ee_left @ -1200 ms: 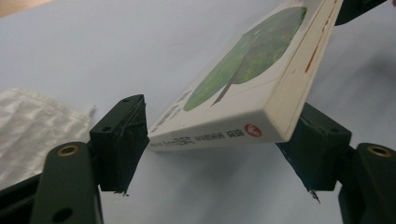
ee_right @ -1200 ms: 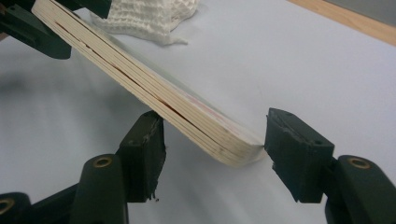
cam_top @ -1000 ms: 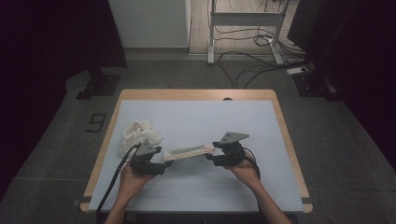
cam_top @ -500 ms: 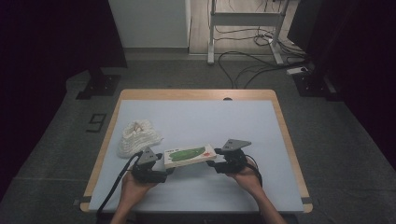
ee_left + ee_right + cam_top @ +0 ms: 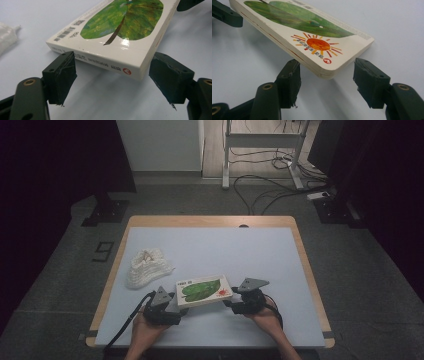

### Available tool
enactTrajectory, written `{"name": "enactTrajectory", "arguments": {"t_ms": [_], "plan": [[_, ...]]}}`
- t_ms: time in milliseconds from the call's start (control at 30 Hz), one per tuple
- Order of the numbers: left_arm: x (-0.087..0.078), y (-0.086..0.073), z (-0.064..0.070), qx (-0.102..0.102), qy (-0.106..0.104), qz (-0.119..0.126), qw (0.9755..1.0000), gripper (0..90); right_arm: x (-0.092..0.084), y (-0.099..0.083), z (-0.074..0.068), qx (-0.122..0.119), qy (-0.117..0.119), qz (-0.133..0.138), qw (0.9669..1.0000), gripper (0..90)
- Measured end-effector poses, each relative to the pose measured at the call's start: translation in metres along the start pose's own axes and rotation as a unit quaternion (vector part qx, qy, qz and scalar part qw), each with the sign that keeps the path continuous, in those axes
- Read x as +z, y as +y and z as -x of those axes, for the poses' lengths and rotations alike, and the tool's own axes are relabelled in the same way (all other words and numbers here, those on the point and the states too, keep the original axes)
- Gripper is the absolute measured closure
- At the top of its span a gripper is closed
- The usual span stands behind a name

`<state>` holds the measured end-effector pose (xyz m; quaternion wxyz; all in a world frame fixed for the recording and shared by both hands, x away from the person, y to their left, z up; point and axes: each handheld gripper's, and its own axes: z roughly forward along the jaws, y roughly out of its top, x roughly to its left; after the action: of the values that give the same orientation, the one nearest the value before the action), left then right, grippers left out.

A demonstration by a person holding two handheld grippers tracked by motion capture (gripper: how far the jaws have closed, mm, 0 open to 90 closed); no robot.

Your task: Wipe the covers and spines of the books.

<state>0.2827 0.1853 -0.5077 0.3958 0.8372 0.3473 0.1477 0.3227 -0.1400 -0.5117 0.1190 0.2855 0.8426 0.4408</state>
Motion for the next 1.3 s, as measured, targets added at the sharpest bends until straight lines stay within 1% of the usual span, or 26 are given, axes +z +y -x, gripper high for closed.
{"name": "enactTrajectory", "arguments": {"t_ms": [200,333,433,467,500,533,567,600,667,700,800,833,900,967,1033,1100,1133,1167,1233,1300], "plan": [[0.005,-0.008,0.004,0.002,0.005,-0.007,1.0,21.3,0.003,-0.008,-0.004,-0.01,-0.007,-0.009,0.9999,38.4],[0.008,-0.012,0.008,0.01,0.013,-0.014,0.9998,21.3,0.005,-0.012,-0.008,-0.017,-0.004,-0.017,0.9997,38.4],[0.01,-0.014,0.011,0.017,0.018,-0.017,0.9995,21.3,0.007,-0.015,-0.01,-0.025,-0.01,-0.022,0.9994,38.4],[0.009,-0.014,0.012,0.017,0.016,-0.013,0.9996,21.2,0.007,-0.016,-0.011,-0.026,-0.012,-0.023,0.9993,38.4],[0.007,-0.015,0.011,0.012,0.007,-0.002,0.9999,21.2,0.008,-0.017,-0.011,-0.027,-0.012,-0.024,0.9993,38.4],[0.005,-0.014,0.01,0.009,0.0,0.002,1.0,21.9,0.009,-0.018,-0.012,-0.032,-0.014,-0.035,0.9988,37.7],[0.004,-0.014,0.01,0.007,-0.006,0.005,0.9999,22.0,0.009,-0.019,-0.013,-0.032,-0.017,-0.032,0.9988,38.6],[0.004,-0.014,0.01,0.008,-0.005,0.004,0.9999,22.0,0.008,-0.02,-0.012,-0.027,-0.012,-0.024,0.9993,39.2],[0.005,-0.015,0.009,0.013,0.0,-0.003,0.9999,21.9,0.006,-0.019,-0.011,-0.018,-0.007,-0.016,0.9997,39.2],[0.005,-0.016,0.009,0.013,-0.001,-0.005,0.9999,21.8,0.005,-0.018,-0.01,-0.015,-0.007,-0.011,0.9998,39.3],[0.006,-0.016,0.007,0.013,-0.005,-0.009,0.9999,20.9,0.004,-0.02,-0.009,-0.017,-0.012,-0.014,0.9997,38.2],[0.006,-0.015,0.007,0.013,-0.007,-0.01,0.9998,20.5,0.004,-0.02,-0.009,-0.016,-0.01,-0.016,0.9997,37.7],[0.004,-0.014,0.005,0.011,-0.017,-0.008,0.9998,19.6,0.004,-0.022,-0.009,-0.016,-0.011,-0.018,0.9996,36.0],[0.001,-0.012,0.002,0.01,-0.018,-0.007,0.9998,18.0,0.002,-0.022,-0.008,-0.018,-0.015,-0.019,0.9995,33.6],[-0.003,-0.01,-0.003,0.009,-0.02,-0.004,0.9998,14.7,-0.002,-0.022,-0.007,-0.016,-0.019,-0.016,0.9996,29.5],[-0.009,-0.007,-0.008,0.007,-0.011,0.001,0.9999,14.1,-0.007,-0.023,-0.004,-0.015,-0.027,-0.014,0.9994,25.7],[-0.011,-0.005,-0.01,0.009,-0.006,-0.002,0.9999,12.8,-0.009,-0.024,-0.003,-0.014,-0.031,-0.015,0.9993,23.4],[-0.014,-0.004,-0.013,0.011,-0.001,-0.004,0.9999,9.6,-0.012,-0.025,-0.001,-0.011,-0.036,-0.014,0.9992,20.9],[-0.019,-0.002,-0.019,0.012,0.011,-0.006,0.9999,6.0,-0.016,-0.028,0.002,-0.005,-0.04,-0.017,0.999,17.1],[-0.023,0.0,-0.024,0.02,0.027,-0.005,0.9994,3.1,-0.021,-0.031,0.005,0.001,-0.048,-0.02,0.9987,14.0]]}}
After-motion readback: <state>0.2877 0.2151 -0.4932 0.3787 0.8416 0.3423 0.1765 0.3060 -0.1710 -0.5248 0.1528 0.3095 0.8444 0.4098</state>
